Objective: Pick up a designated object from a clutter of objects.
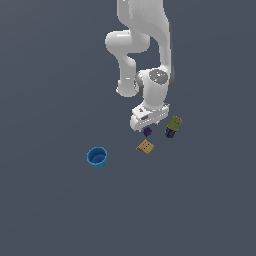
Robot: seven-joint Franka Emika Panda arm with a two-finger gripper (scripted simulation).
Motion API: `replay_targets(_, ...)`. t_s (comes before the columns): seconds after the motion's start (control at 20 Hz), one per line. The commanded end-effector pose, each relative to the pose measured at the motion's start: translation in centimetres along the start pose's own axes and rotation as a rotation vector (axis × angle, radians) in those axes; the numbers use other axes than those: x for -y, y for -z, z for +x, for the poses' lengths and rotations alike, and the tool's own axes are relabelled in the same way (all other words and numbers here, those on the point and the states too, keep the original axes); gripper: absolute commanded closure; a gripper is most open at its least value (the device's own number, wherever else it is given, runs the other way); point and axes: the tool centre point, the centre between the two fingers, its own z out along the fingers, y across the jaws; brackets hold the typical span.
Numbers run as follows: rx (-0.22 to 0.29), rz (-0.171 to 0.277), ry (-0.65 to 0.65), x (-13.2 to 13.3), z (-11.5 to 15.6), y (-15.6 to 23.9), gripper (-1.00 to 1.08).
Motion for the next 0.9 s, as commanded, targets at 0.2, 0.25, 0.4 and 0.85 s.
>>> replay_targets(0.2,-0.007,0.002,0.025,0.8,-0.6,-0.7,-0.92)
replay_targets(0.25,-0.007,0.002,0.026,0.8,-0.6,-0.7,-0.92)
replay_targets(0.4,-0.006,0.002,0.023,0.7,-0.6,-0.7,-0.92)
replay_targets(0.85,-0.006,0.003,0.024,0.8,-0.7,-3.4,-0.92)
